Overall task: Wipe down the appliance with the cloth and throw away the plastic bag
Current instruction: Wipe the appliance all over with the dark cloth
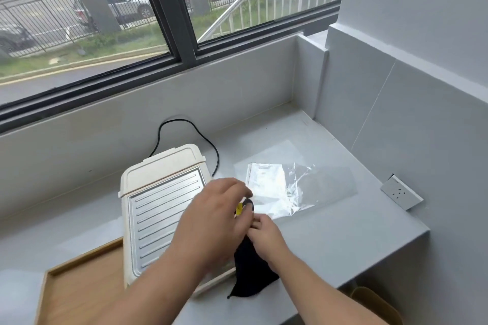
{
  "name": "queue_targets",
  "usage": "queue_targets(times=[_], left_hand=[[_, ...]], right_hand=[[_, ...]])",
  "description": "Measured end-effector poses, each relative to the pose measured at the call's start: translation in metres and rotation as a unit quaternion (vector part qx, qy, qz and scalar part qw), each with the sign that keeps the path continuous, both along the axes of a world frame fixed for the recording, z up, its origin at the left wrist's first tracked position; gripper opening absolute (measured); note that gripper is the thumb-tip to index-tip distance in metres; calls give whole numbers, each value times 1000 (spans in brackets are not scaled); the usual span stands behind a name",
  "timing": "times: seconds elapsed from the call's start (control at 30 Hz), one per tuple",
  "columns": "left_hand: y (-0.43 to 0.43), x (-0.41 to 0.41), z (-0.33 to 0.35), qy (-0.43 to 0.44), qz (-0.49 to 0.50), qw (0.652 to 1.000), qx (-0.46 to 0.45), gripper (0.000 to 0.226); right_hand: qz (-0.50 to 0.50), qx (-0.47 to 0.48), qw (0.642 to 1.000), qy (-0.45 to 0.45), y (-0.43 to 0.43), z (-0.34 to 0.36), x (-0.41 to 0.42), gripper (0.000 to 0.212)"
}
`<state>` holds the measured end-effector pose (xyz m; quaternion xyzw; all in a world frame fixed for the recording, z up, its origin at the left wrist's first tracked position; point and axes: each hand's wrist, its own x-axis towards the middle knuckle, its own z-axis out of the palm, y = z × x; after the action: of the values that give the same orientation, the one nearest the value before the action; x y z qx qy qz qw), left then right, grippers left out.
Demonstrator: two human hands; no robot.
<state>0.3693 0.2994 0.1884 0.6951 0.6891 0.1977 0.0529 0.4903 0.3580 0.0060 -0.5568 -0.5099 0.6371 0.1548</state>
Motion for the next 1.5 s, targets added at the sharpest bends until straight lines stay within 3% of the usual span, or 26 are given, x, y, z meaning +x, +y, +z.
queue_targets(times=[0.07, 0.17, 0.27, 0.37, 0.5, 0.7, 0.97, 1.2, 1.5], left_hand=[[6, -28, 0, 26, 35, 999, -2, 25], [10, -66, 2, 55, 102, 992, -50, 47], [8, -87, -1, 50, 138, 983, -107, 68], [4, -89, -8, 29, 138, 984, -105, 73], [4, -89, -10, 31, 140, 985, -95, 68], [4, -90, -12, 26, 138, 986, -91, 65], [5, -91, -15, 25, 142, 985, -91, 63], [5, -92, -18, 31, 143, 985, -90, 60], [6, -90, -16, 37, 148, 984, -92, 64]], right_hand=[[95, 35, 993, -56, 0, 0, 1, 46], [203, 98, 964, -143, -2, 8, 1, 49], [293, 119, 934, -166, -5, 7, 3, 53], [332, 136, 916, -182, -4, 2, 6, 64], [315, 153, 918, -186, -3, -6, 4, 59], [184, 101, 966, -149, 17, -14, 2, 53], [99, 19, 991, -89, 63, -22, -29, 18], [69, -160, 984, 32, 91, -23, -31, 29], [139, -92, 986, -21, 120, 4, -75, 38]])
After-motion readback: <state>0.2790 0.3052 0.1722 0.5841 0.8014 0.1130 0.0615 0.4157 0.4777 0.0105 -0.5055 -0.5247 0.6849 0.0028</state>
